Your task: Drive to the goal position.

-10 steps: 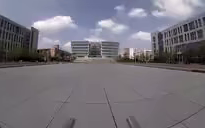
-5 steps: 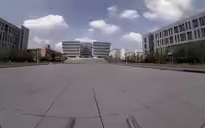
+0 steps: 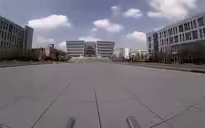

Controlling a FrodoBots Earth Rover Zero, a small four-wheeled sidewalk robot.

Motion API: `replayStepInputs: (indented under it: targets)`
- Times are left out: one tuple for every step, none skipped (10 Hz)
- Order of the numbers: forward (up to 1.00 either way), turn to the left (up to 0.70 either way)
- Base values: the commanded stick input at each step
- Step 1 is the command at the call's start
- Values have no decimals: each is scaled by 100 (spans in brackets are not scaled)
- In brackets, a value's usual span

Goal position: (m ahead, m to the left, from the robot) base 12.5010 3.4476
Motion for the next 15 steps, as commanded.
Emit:
replayStepInputs:
  targets:
    - [70,9]
    - [70,9]
    - [70,1]
    - [70,-26]
    - [70,-26]
    - [70,-26]
    - [70,-26]
    - [70,-26]
    - [70,-26]
    - [70,-26]
    - [70,-26]
    - [70,-26]
    - [70,-26]
    - [70,-26]
    - [70,-26]
